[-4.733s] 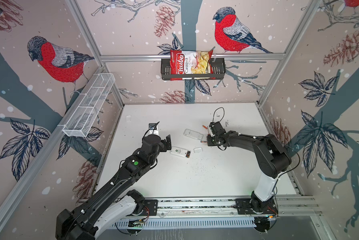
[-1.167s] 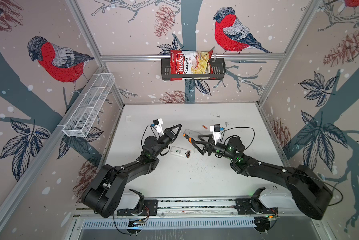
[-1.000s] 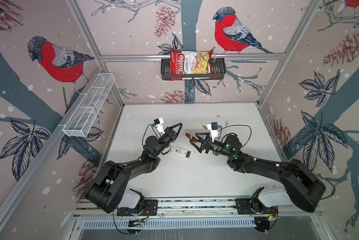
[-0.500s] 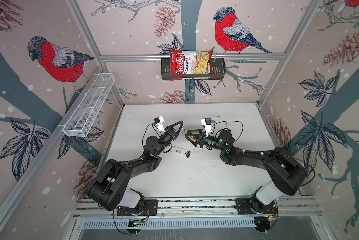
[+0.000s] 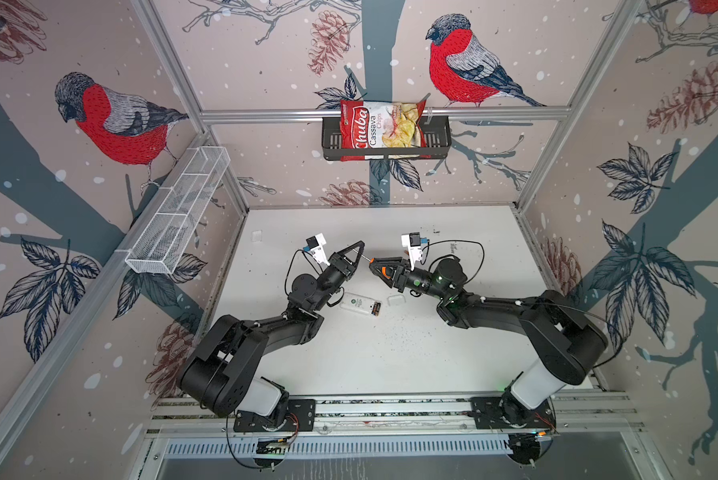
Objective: Unload the batteries from the remote control
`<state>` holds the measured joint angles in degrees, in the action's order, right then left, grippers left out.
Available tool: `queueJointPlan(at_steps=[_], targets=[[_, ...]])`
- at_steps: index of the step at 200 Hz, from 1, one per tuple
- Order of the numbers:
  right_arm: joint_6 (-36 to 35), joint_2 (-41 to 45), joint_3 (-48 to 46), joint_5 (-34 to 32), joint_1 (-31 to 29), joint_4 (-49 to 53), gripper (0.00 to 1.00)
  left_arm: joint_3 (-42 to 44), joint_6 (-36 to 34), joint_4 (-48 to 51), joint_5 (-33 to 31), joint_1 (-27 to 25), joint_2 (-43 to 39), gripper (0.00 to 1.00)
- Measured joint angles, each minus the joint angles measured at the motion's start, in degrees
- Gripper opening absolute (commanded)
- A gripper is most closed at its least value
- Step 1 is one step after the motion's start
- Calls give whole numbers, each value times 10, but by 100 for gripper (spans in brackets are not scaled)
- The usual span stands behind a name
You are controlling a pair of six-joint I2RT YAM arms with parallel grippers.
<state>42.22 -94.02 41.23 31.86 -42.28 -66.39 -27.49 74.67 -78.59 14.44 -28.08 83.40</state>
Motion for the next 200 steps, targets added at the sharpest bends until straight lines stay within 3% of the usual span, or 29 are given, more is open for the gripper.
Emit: queueJointPlan(at_steps=[28,66,88,99,106,116,160,200], targets=[[7,-4,0,0,2,-5,19,4,1,-5,-7,-1,8,0],[12,-4,-2,10,4,-5,7,5,5,-18,-9,-2,12,1],[12,6,-8,16,8,4,4,5,-1,-17,2,-3,13,26],[11,16,-12,9,17,12,2,5,-4,-16,8,-3,13,44],[10,23,-12,6,23,20,2,5,-11,-14,14,-3,12,76],[2,37,-13,-3,30,42,1,5,-18,-5,23,-3,6,97],[-50,110,-15,3,68,195,1,18,-83,95,18,-2,-80,98],[-122,185,-23,18,99,381,1,41,-170,241,-39,1,-198,98]])
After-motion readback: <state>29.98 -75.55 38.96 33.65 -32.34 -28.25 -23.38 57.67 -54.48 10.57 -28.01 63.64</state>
